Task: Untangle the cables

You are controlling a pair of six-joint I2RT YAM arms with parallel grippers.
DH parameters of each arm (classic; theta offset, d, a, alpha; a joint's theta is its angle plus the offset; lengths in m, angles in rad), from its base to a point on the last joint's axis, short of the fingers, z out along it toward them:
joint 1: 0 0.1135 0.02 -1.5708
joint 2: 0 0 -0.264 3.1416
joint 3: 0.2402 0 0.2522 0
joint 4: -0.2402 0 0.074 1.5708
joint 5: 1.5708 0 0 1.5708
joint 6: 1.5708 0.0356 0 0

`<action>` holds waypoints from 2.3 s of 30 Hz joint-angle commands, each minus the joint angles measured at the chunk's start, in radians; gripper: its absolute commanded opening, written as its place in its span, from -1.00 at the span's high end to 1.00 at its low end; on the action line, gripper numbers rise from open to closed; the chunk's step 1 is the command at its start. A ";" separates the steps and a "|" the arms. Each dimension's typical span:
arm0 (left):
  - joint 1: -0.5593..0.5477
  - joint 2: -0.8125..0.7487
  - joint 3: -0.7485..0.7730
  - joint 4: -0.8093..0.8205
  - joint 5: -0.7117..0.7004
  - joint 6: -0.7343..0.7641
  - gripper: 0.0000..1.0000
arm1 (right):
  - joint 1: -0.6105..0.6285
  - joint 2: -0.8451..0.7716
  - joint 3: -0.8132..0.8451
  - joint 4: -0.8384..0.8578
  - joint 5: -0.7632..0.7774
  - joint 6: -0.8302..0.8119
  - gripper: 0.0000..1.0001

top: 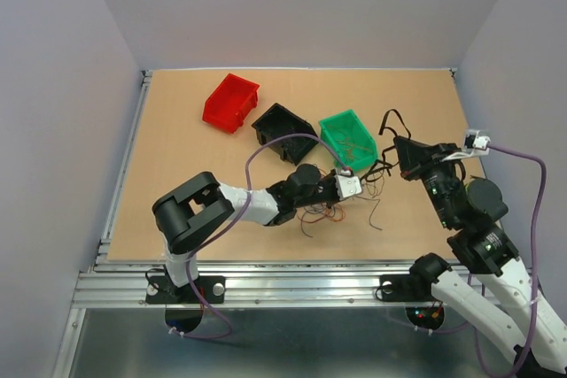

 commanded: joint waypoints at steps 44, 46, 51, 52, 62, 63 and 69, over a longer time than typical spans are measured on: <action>-0.060 -0.423 -0.091 -0.460 0.091 0.399 -0.98 | -0.006 0.673 0.732 0.306 -0.111 -0.130 0.99; -0.060 -0.472 -0.055 -0.572 0.119 0.435 -0.98 | -0.006 0.698 0.711 0.310 -0.137 -0.127 0.99; -0.047 -0.627 -0.094 -0.596 0.131 0.460 -0.98 | -0.006 0.779 0.672 0.356 -0.200 -0.121 0.99; -0.043 -0.668 -0.103 -0.562 0.102 0.403 -0.98 | -0.006 0.790 0.668 0.367 -0.204 -0.121 0.99; 0.239 -0.785 -0.166 -0.110 -0.240 -0.010 -0.96 | -0.004 0.932 0.638 0.485 -0.264 -0.089 0.99; 0.256 -0.778 -0.162 -0.084 -0.262 -0.040 -0.96 | -0.006 0.945 0.637 0.494 -0.264 -0.089 0.99; 0.411 -0.644 -0.090 -0.048 -0.441 -0.189 -0.95 | -0.006 1.075 0.625 0.574 -0.302 -0.078 0.99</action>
